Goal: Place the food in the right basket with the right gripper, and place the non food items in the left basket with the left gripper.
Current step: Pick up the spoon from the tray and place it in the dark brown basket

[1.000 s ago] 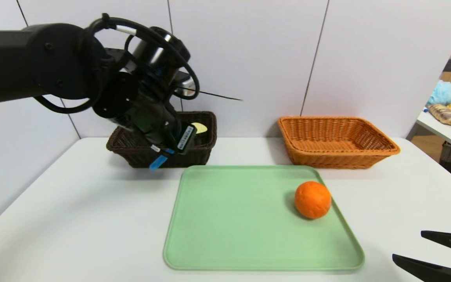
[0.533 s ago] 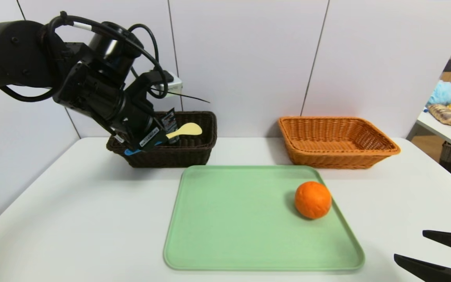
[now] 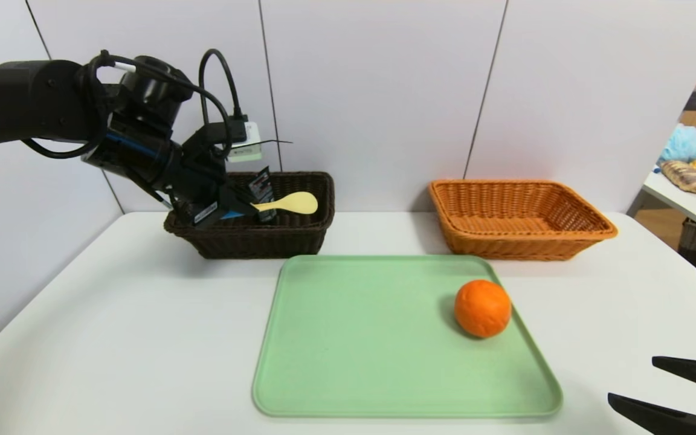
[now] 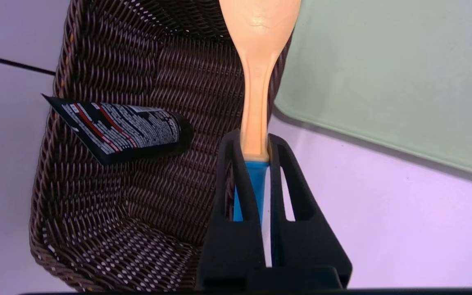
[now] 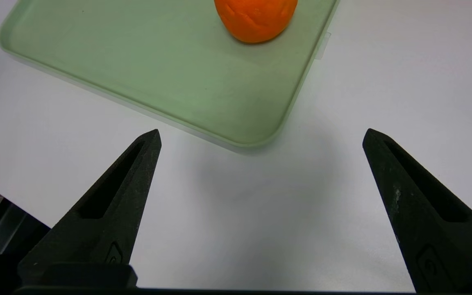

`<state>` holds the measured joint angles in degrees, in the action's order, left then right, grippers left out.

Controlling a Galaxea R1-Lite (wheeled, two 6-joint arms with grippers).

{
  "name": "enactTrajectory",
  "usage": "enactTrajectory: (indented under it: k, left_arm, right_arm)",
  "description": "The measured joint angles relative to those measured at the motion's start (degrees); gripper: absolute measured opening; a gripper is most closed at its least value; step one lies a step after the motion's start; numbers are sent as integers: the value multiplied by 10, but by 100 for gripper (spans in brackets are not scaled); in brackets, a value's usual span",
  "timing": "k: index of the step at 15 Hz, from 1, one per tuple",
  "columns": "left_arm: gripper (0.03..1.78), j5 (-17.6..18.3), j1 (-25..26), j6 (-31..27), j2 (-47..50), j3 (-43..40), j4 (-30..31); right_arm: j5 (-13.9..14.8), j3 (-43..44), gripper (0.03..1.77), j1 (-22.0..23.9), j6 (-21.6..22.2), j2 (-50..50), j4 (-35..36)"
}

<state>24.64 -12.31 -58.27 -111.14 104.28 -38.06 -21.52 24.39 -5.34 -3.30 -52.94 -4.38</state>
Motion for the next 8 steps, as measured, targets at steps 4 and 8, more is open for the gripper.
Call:
enactTrajectory:
  k: [4, 8]
  left_arm:
    - [11, 26, 23, -71, -49, 49, -3]
    - [11, 26, 37, -81, -90, 80, 2]
  right_arm:
    - [1, -1, 170, 0, 0, 3, -1]
    - [1, -11, 170, 1, 1, 9, -1]
